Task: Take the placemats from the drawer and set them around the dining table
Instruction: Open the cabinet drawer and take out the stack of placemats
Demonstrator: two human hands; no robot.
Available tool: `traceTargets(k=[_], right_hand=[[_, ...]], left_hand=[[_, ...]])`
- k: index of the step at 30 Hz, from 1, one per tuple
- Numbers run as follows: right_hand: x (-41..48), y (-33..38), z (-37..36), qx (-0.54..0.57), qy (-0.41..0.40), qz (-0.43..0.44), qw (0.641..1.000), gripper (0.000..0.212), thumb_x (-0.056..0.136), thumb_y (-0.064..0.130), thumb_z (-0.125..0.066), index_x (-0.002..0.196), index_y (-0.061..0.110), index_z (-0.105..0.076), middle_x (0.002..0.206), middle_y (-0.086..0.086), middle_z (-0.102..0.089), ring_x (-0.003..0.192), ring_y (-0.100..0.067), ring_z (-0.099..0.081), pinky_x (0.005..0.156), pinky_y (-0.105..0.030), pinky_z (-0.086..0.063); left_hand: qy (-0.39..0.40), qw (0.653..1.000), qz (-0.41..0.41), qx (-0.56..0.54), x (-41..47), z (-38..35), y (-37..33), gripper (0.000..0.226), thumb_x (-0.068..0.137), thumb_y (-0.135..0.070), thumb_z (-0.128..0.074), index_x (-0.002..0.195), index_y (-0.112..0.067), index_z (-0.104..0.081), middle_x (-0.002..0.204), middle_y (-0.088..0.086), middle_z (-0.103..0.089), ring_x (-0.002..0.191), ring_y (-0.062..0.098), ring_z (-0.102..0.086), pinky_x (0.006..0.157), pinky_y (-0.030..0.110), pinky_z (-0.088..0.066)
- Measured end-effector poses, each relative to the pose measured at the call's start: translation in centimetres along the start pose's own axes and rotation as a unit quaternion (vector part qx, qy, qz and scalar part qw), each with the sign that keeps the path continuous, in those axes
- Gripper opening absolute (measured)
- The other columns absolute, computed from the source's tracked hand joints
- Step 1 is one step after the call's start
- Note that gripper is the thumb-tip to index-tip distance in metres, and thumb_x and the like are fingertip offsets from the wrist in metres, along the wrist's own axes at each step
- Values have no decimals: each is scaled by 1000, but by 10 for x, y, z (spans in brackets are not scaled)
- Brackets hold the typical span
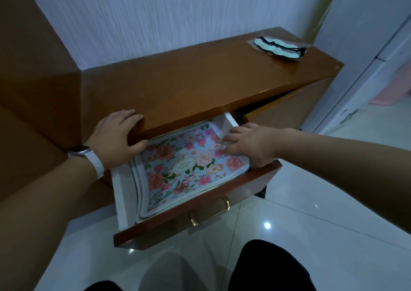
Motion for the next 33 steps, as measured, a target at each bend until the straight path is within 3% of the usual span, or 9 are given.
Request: traceTargets(k=[4,7,14,20,24,27,33], right_hand=[[0,0,-2,3,-2,24,1000,69,88,54,-61,148,43,-29,158,0,-27,147,-27,-14,118,-52,-13],[-9,-4,0,24,-41,35,998,54,89,58,-56,139,40,-47,149,4,-43,141,-20,-29,115,-47,-23],[-14,-4,8,51,-173,13,984,37,92,47,-46,115,23,-63,110,2,-66,104,-19,-58,92,-39,-43],[-5,-5,14,124,-224,-8,967,29,88,31,-62,115,18,-64,101,-3,-66,92,-21,-58,81,-40,-50],[-8,-10,27,229,-272,-34,934,13,87,24,-66,97,16,-68,87,-2,-64,82,-19,-56,70,-44,-51],[-10,-14,41,271,-296,-55,914,13,87,27,-64,91,16,-69,84,0,-63,79,-17,-56,69,-44,-51],[-20,-17,67,297,-339,-52,891,23,83,37,-61,99,25,-70,91,11,-65,85,-3,-54,72,-18,-43]], left_hand=[[-10,1000,-10,5,1,1,-1,71,83,-55,-64,142,-22,-42,150,6,-39,137,30,-30,110,53,-29],[-14,1000,-18,7,1,1,-1,71,82,-54,-66,141,-22,-43,149,8,-41,135,32,-32,108,55,-32],[-14,1000,-15,12,1,0,-2,70,81,-54,-67,139,-22,-43,147,7,-42,134,31,-33,107,55,-32],[-12,1000,-11,9,0,-1,-1,70,81,-57,-64,139,-24,-42,147,7,-42,133,31,-33,107,55,-34],[-7,1000,3,16,1,1,-2,69,81,-63,-56,138,-27,-43,147,3,-42,133,28,-34,106,52,-34],[-11,999,18,-45,-3,10,-12,66,82,-64,-52,137,-29,-45,146,1,-44,132,26,-36,104,50,-34],[-1,976,-69,-204,-42,18,-103,66,81,-64,-55,135,-27,-50,127,-6,-60,114,14,-54,93,40,-48]])
Point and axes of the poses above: each hand's wrist, its own x-axis towards the middle knuckle, its own z-axis out of the back of the hand, y = z × x, the point moved 8 cm from there along x, towards the middle knuckle
